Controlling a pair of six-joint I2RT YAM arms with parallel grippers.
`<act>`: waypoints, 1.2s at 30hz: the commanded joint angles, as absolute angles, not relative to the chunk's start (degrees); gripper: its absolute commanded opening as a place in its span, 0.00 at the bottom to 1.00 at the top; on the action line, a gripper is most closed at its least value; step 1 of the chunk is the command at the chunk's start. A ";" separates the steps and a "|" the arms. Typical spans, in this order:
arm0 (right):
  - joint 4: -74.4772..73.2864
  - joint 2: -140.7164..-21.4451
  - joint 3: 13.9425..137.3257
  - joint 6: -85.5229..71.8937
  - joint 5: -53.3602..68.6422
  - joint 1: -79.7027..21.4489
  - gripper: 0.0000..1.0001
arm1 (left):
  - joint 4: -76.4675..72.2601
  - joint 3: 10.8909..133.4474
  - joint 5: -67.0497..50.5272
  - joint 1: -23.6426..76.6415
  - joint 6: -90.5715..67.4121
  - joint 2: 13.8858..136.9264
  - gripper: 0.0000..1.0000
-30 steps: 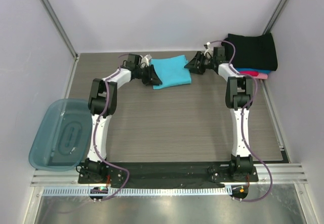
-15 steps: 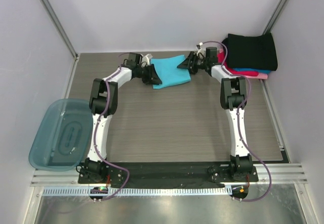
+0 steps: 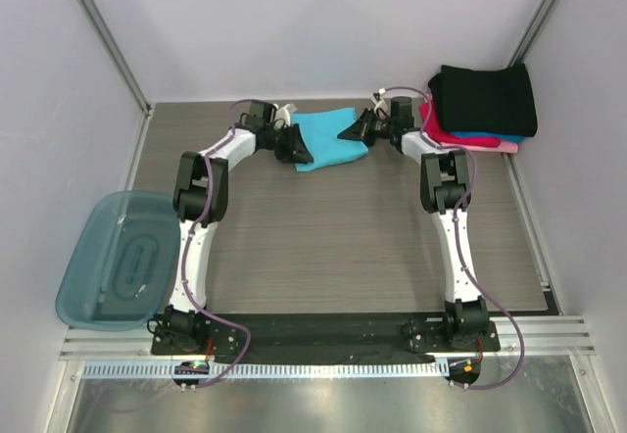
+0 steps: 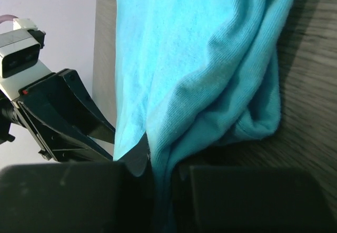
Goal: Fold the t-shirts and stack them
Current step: Neatly place the folded tshirt to the corner
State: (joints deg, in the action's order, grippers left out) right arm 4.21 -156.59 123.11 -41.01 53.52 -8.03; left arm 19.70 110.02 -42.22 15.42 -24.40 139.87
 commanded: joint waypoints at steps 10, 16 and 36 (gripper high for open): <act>-25.85 -144.69 131.82 -14.63 44.25 -3.26 0.01 | 26.10 113.56 -37.09 13.89 -14.33 131.93 0.39; -32.68 -136.93 131.47 -2.38 32.18 -0.79 0.01 | 26.81 113.12 -37.44 12.83 -12.92 129.64 0.40; -34.98 -131.57 142.64 17.39 19.69 5.01 0.01 | 22.94 112.85 -41.04 15.64 -16.70 130.08 0.41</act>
